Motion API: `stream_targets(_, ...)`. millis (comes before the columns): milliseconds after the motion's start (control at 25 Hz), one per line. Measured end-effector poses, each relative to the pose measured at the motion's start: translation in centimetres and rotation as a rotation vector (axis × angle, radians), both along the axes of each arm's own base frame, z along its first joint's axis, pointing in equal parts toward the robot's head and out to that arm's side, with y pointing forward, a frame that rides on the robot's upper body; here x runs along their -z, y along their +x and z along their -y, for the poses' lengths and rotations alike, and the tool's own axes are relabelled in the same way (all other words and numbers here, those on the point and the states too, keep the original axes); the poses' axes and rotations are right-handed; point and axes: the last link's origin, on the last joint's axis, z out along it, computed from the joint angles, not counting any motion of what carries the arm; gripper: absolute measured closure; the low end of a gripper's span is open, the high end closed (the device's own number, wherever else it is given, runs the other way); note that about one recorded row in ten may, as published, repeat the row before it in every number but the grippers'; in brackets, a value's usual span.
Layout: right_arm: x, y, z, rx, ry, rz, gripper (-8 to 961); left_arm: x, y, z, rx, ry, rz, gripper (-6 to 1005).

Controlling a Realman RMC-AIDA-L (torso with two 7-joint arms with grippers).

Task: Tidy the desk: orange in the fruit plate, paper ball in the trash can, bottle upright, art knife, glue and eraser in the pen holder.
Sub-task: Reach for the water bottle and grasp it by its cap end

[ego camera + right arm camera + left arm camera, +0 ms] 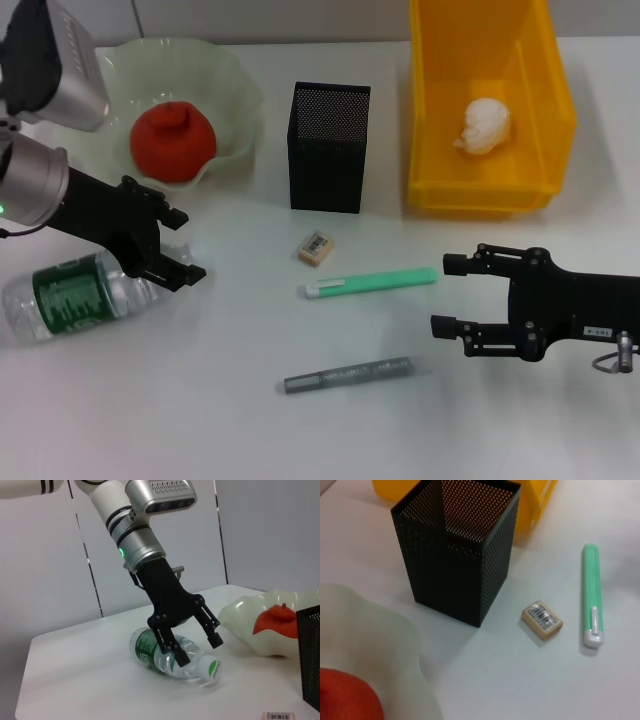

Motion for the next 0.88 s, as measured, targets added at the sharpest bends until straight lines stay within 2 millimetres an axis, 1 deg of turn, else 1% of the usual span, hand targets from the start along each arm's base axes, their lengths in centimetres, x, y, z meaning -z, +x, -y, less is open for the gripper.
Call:
stream_targets(320, -0.1, 0.1, 0.1, 0.002, 0.001, 0.002, 178, 1.0, -0.2, -0.1, 0.003, -0.021, -0.025, 204)
stream_targets(680, -0.1, 0.1, 0.0, 0.001, 0.001, 0.002, 178, 1.6, -0.3, 0.2, 0.009, -0.042, -0.048, 217)
stream_targets(880, -0.1, 0.1, 0.0, 0.001, 0.001, 0.002, 178, 1.8, -0.4, 0.3, 0.017, -0.048, -0.062, 295)
